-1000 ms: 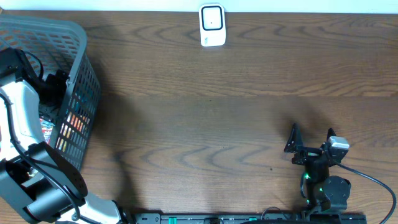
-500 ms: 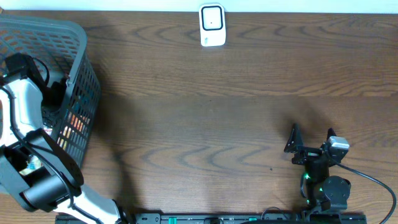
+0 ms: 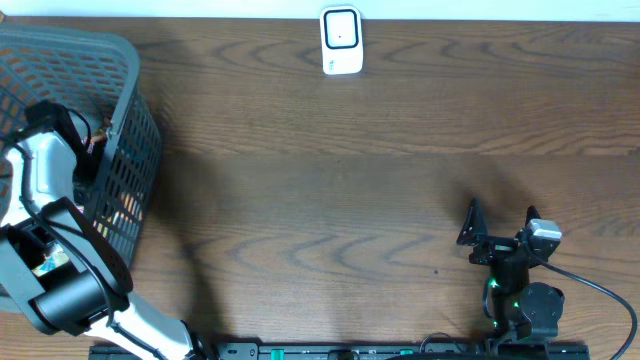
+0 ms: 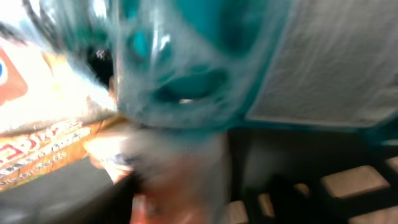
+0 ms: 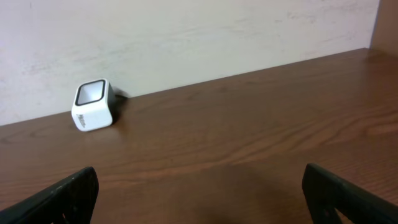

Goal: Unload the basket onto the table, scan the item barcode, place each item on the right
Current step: 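Grasp the small white tissue pack in the basket with the left gripper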

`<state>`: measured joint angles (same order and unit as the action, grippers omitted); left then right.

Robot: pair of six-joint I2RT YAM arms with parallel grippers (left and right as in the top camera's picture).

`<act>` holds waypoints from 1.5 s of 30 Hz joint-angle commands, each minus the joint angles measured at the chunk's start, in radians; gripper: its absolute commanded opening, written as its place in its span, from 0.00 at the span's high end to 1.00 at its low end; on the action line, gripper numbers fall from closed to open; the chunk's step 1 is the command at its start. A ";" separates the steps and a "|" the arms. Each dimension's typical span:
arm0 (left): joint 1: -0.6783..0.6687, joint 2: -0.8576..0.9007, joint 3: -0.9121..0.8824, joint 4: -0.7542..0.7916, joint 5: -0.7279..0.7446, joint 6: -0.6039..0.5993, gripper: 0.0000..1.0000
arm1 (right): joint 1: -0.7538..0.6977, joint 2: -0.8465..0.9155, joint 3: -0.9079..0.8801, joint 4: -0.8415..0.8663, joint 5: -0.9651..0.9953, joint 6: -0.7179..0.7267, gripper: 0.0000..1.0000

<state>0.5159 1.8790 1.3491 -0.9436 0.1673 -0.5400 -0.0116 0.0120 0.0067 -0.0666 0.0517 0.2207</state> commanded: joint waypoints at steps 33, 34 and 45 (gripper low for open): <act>0.000 -0.084 0.210 -0.162 -0.071 0.009 0.57 | 0.006 -0.004 -0.001 -0.004 -0.001 0.010 0.01; 0.000 -0.107 0.227 -0.170 -0.071 0.009 0.56 | 0.006 -0.004 -0.001 -0.004 -0.001 0.010 0.01; 0.000 -0.495 0.275 -0.114 -0.006 -0.042 0.56 | 0.006 -0.004 -0.001 -0.004 -0.001 0.010 0.01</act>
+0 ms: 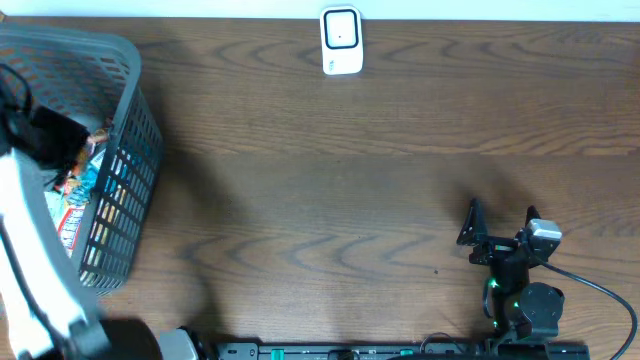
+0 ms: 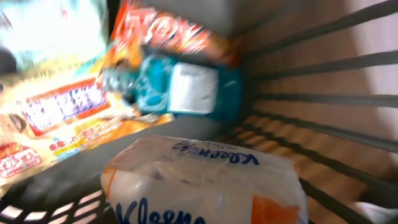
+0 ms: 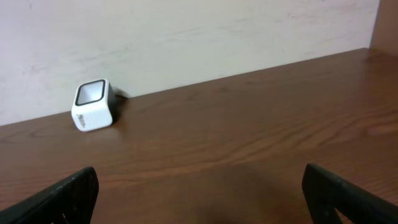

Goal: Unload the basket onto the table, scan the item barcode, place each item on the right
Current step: 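Grasp the small white tissue pack in the basket with the left gripper, then carry the tissue pack out and drop it on the table centre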

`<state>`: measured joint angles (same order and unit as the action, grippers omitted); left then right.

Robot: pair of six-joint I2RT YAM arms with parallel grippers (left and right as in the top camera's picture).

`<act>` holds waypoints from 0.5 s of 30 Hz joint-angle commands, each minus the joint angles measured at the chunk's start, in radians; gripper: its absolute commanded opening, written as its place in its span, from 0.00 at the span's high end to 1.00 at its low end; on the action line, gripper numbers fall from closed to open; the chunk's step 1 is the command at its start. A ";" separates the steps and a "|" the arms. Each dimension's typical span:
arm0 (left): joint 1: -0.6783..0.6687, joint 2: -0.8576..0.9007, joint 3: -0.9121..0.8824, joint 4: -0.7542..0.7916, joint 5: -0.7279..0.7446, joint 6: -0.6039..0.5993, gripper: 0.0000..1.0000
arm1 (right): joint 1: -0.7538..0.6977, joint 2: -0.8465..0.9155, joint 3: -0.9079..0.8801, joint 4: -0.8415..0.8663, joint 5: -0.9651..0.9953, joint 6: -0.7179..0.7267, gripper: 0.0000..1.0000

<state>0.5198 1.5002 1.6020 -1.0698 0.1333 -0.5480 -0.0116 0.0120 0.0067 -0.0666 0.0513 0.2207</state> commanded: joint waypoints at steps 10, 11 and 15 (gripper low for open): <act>-0.283 -0.359 0.019 0.035 0.169 -0.199 0.56 | 0.006 -0.004 -0.001 -0.004 -0.001 0.010 0.01; -0.351 -0.354 0.016 0.039 0.168 -0.198 0.56 | 0.006 -0.004 -0.001 -0.004 -0.001 0.010 0.01; -0.633 -0.291 -0.022 0.055 0.099 -0.198 0.56 | 0.006 -0.004 -0.001 -0.004 -0.001 0.011 0.01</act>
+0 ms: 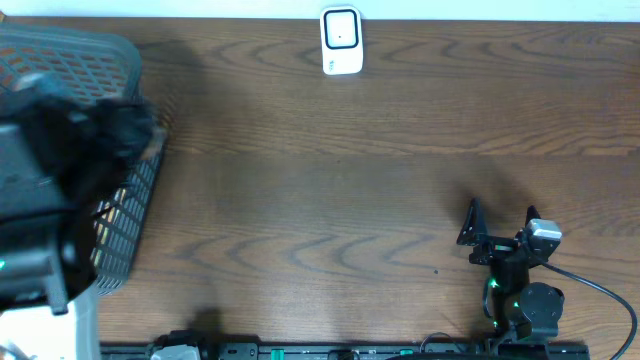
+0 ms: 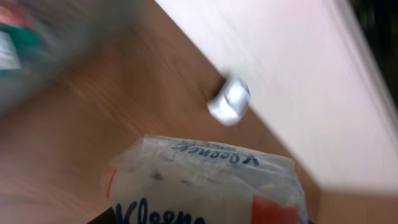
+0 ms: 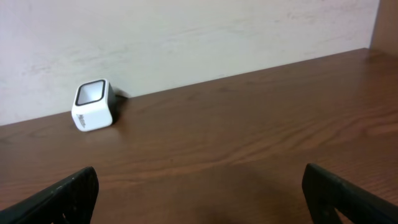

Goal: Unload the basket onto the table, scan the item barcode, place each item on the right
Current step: 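Carry the tissue pack out and drop it on the table centre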

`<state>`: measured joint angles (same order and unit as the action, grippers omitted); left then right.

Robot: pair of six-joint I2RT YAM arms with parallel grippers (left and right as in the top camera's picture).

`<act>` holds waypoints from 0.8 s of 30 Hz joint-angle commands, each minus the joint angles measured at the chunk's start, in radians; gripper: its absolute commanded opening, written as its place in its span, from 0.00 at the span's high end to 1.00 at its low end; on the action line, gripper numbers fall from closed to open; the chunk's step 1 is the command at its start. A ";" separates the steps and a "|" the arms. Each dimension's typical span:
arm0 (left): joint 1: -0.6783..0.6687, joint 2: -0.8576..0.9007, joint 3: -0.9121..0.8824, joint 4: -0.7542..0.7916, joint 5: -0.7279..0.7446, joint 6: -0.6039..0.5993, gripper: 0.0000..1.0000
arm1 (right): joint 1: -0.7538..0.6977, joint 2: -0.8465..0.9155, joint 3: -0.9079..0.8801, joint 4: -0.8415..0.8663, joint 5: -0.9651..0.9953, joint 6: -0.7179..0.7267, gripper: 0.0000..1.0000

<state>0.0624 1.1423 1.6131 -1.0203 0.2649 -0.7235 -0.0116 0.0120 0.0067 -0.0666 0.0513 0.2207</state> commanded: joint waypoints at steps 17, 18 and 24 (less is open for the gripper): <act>-0.739 0.751 -0.082 0.174 -0.277 -0.023 0.56 | 0.006 -0.004 -0.001 -0.004 -0.001 0.010 0.01; -0.746 0.785 -0.082 0.202 -0.277 -0.023 0.56 | 0.006 -0.004 -0.001 -0.004 -0.001 0.010 0.01; -0.780 0.890 -0.082 0.233 -0.273 -0.023 0.56 | 0.006 -0.004 -0.001 -0.004 -0.001 0.010 0.01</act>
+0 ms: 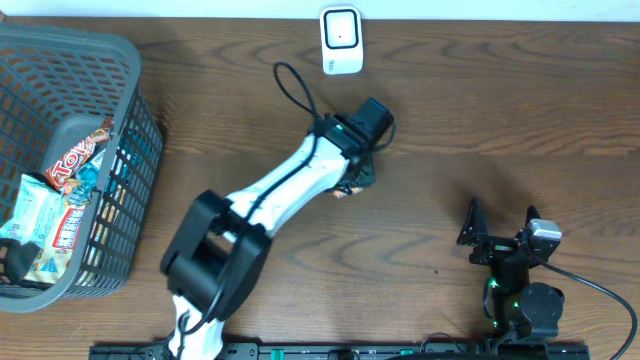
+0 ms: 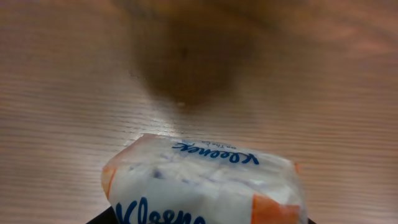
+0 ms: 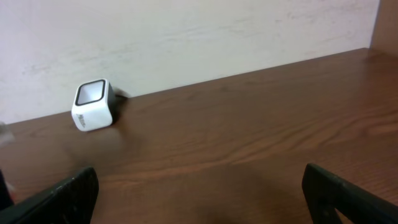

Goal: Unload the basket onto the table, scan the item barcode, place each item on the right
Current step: 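Carry the tissue pack out and drop it on the table centre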

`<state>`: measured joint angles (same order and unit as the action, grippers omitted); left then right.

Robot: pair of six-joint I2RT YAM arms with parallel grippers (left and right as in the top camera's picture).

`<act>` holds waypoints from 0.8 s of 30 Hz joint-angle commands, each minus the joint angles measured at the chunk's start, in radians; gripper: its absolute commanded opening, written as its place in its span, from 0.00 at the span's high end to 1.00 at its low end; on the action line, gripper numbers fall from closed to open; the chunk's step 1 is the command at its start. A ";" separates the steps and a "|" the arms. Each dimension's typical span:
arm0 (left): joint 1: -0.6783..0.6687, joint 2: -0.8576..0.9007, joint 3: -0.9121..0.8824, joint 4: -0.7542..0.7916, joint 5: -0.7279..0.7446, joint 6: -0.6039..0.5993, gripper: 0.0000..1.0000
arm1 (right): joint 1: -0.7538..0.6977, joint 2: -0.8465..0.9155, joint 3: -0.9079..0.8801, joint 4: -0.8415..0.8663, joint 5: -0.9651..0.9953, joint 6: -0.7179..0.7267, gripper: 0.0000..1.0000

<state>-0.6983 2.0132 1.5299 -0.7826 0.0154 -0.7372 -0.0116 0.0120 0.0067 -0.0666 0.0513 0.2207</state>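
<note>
A white Kleenex tissue pack (image 2: 205, 186) with blue lettering and orange corners fills the lower left wrist view, held over bare wood. My left gripper (image 1: 355, 172) is shut on it at mid-table, a short way in front of the white scanner (image 1: 341, 40). From overhead the gripper hides nearly all of the pack; only a small orange-white edge (image 1: 345, 190) shows. The scanner (image 3: 93, 104) also stands far left by the wall in the right wrist view. My right gripper (image 1: 497, 235) rests open at the front right, nothing between its fingers (image 3: 68, 193).
A grey mesh basket (image 1: 130, 150) stands at the left edge with several snack packs (image 1: 60, 200) inside. The left arm (image 1: 270, 190) stretches diagonally across the table's middle. A pale wall runs along the far edge behind the scanner.
The left arm was raised over the basket with the tissue pack in its grip. Now it is stretched out to mid-table near the scanner, the pack facing the wood. The right arm has not moved.
First my left gripper was deep in the basket among the packs. Then it was shut on the Kleenex pack just above the basket's contents. Then it held the pack high over the basket's edge, and now holds it over the table in front of the scanner.
</note>
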 commanded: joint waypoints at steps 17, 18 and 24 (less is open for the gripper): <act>-0.035 -0.040 0.039 -0.055 -0.028 0.080 0.22 | 0.006 -0.004 -0.001 -0.004 -0.001 0.010 0.01; -0.030 -0.061 0.046 -0.062 -0.029 0.098 0.21 | 0.006 -0.004 -0.001 -0.004 -0.001 0.010 0.01; 0.007 -0.302 0.068 -0.064 -0.053 0.208 0.14 | 0.006 -0.004 -0.001 -0.004 -0.001 0.010 0.01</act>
<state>-0.7116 1.8717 1.5433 -0.8547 0.0067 -0.6189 -0.0116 0.0120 0.0067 -0.0666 0.0517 0.2207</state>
